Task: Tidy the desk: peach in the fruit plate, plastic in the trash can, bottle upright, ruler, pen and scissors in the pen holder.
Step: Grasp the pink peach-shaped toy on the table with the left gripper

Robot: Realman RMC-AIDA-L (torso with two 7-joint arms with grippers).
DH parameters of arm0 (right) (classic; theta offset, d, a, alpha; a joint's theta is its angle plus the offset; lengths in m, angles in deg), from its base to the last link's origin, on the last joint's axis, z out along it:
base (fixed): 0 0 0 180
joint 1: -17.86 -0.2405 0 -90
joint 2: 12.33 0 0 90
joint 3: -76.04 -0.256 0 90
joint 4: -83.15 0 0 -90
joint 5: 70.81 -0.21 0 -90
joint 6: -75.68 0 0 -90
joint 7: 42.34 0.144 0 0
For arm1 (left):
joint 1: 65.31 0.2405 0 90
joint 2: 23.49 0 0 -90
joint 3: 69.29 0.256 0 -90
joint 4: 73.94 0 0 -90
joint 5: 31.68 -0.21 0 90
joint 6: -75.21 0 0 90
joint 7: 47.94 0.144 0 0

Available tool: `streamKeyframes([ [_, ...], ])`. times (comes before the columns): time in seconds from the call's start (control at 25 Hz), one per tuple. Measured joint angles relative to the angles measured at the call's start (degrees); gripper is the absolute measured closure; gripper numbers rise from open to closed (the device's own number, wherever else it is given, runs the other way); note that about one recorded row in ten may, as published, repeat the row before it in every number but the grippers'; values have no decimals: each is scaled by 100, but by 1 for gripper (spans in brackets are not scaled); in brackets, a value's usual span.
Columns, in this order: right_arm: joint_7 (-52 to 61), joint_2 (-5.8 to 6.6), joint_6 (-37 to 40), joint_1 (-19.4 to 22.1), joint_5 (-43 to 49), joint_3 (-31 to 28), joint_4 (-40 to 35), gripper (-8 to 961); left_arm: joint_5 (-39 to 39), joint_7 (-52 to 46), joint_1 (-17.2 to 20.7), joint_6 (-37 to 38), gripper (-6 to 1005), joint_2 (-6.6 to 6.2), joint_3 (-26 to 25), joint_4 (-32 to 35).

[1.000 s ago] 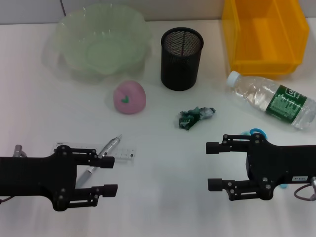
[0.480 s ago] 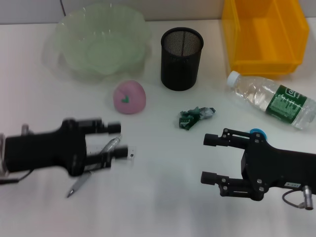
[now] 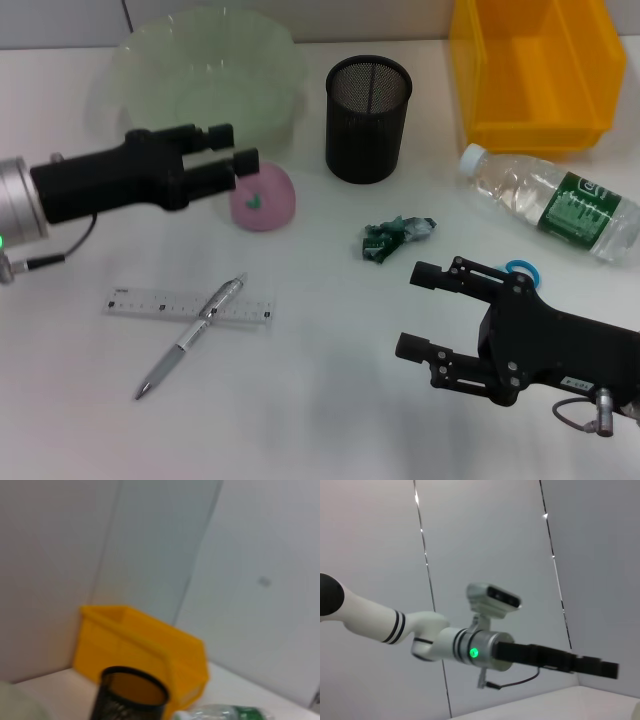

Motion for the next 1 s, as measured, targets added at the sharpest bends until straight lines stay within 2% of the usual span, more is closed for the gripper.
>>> streamKeyframes([
  [0.12,-2,6,-11,29,0,-18,48,218,-98,-190,-54,-155,417,-6,42,158],
  [0.16,-3,6,-16,48,-1,-34,49,218,-329,-500,-123,-357,417,2,237,464],
  [0.36,-6,3,-22,101,-1,-75,64,217,-720,-1100,-263,-796,416,3,957,809],
  [0.52,-8,1,-31,103,0,-75,76,217,-989,-1514,-366,-1018,371,6,1285,967],
  [0.56,-8,1,-43,103,0,-75,76,217,-1223,-1851,-450,-1241,360,8,1559,1139],
  [0.68,-10,-1,-89,103,0,-74,77,218,-1419,-2068,-512,-1466,326,9,1801,1275],
  [0.72,-10,-1,-96,97,0,-73,77,218,-1612,-2285,-573,-1680,315,10,2108,1391],
  [0.8,-11,-3,-102,88,0,-72,77,218,-1779,-2432,-635,-1813,292,11,2352,1462],
  [1.0,-11,-8,-132,64,1,-68,77,219,-1973,-2495,-748,-1966,184,18,2559,1466],
])
